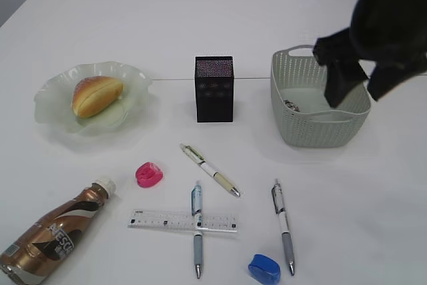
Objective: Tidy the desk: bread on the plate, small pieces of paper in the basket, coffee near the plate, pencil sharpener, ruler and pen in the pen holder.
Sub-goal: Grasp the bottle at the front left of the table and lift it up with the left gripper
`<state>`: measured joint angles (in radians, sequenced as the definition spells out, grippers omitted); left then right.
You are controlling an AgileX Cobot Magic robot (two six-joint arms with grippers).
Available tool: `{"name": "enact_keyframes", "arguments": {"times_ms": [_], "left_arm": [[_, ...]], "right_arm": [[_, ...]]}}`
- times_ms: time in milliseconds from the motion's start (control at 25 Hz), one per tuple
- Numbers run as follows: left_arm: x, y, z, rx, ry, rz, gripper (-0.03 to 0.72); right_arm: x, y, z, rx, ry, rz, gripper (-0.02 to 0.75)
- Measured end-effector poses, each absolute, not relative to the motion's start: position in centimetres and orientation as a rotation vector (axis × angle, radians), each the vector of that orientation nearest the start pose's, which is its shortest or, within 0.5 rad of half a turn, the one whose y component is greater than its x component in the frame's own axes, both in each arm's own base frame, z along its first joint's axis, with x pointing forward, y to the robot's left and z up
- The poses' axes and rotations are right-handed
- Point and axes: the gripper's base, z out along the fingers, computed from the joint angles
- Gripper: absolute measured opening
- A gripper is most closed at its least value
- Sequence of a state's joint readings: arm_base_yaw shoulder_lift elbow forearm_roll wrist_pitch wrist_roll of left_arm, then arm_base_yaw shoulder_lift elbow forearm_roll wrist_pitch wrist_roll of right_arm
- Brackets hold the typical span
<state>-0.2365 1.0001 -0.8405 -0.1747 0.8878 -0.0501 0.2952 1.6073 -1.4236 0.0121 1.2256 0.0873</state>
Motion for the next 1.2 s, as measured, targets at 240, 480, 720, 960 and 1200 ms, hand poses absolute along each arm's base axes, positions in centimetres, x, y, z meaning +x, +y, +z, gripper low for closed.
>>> {"name": "enact_keyframes", "arguments": {"times_ms": [240, 480, 720, 960, 1200], "left_arm": [[19.5, -6.0, 30.5, 0.282, 2.587, -0.284, 0.505], [23.5, -7.1, 27.4, 0.468, 2.729, -0.236, 0.51], [25.6, -8.1, 23.1, 0.61, 2.869, -0.226, 0.591], [26.4, -11.4, 18.7, 0.827, 2.935, -0.209, 0.601], [27.2, -12.5, 14.8, 0.894, 3.0, -0.176, 0.602]], "right_arm": [[24.1, 7.4, 29.6, -0.312, 2.946, 0.068, 0.477], [19.7, 6.1, 29.3, -0.311, 2.929, 0.072, 0.477], [18.2, 5.6, 29.7, -0.311, 2.894, 0.078, 0.476], [18.1, 5.6, 29.7, -0.311, 2.892, 0.076, 0.476], [18.1, 5.6, 29.7, -0.312, 2.892, 0.075, 0.475]]}}
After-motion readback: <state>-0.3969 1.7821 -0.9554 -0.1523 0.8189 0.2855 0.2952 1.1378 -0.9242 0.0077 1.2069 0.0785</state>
